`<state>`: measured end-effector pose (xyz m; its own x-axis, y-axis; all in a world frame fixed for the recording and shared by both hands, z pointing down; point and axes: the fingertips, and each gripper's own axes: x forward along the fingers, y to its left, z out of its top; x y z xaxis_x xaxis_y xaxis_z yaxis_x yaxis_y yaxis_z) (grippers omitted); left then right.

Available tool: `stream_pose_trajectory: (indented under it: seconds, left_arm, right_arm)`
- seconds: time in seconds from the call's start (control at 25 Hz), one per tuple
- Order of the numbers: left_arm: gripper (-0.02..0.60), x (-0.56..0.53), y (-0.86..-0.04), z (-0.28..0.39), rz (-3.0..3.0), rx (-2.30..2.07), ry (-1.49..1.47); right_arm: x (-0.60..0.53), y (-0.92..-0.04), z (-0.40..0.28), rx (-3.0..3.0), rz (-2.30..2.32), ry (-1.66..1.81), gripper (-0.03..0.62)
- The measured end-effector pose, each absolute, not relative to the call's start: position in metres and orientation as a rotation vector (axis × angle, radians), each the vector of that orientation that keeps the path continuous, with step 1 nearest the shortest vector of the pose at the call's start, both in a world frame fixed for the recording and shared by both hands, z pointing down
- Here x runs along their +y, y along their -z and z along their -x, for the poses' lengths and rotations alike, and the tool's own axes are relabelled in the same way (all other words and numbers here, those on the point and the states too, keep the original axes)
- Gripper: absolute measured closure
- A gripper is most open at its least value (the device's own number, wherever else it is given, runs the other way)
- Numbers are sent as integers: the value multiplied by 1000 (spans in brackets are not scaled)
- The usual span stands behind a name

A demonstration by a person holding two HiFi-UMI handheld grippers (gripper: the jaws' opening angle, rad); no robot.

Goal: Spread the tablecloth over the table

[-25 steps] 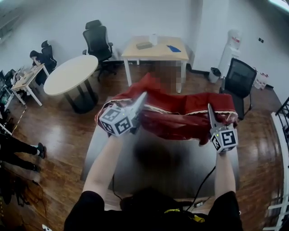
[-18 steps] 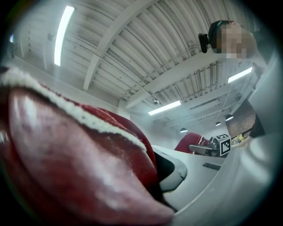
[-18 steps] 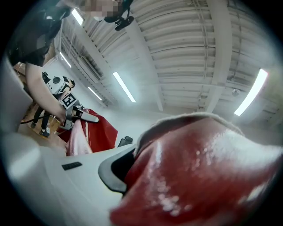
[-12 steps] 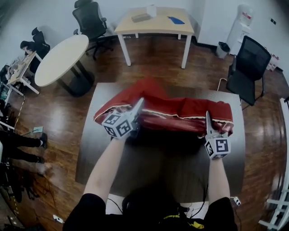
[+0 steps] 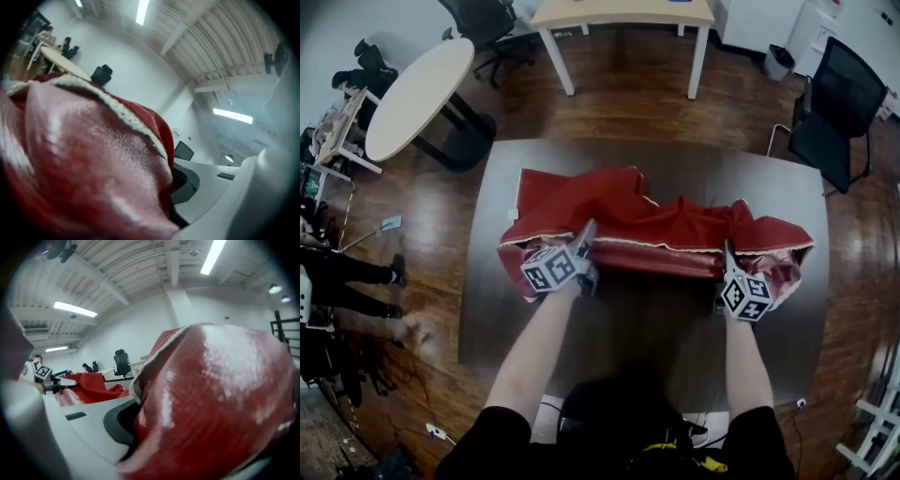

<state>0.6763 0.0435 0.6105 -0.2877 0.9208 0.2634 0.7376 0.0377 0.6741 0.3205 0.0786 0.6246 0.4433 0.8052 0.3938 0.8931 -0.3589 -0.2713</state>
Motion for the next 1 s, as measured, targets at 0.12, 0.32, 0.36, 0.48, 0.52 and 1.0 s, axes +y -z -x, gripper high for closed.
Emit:
stream_pose_trajectory:
  seconds: [0.12, 0.32, 0.36, 0.48, 0.52, 1.0]
  left_arm:
    - [468, 32, -636, -685, -1757, 1956, -1159]
    - [474, 18, -679, -689, -1793, 1779, -1379]
    - [495, 18, -687, -690, -1766, 1713, -1453]
    - [493, 16, -702, -693, -1671, 1515, -1623]
    - [492, 16, -705, -693, -1652, 1482, -1645]
    - [178, -9, -696, -703, -1645, 1224, -1710]
  right_arm:
    - [74, -659, -317, -1419, 2120, 300, 548]
    - [62, -698, -323, -1366, 2065, 484, 546]
    - [62, -702, -321, -1361, 2046, 496, 546]
    - [64, -708, -325, -1342, 2010, 535, 546]
    - [64, -708, -326, -1334, 2002, 539, 546]
    - [42, -690, -308, -1382, 1840, 388, 312]
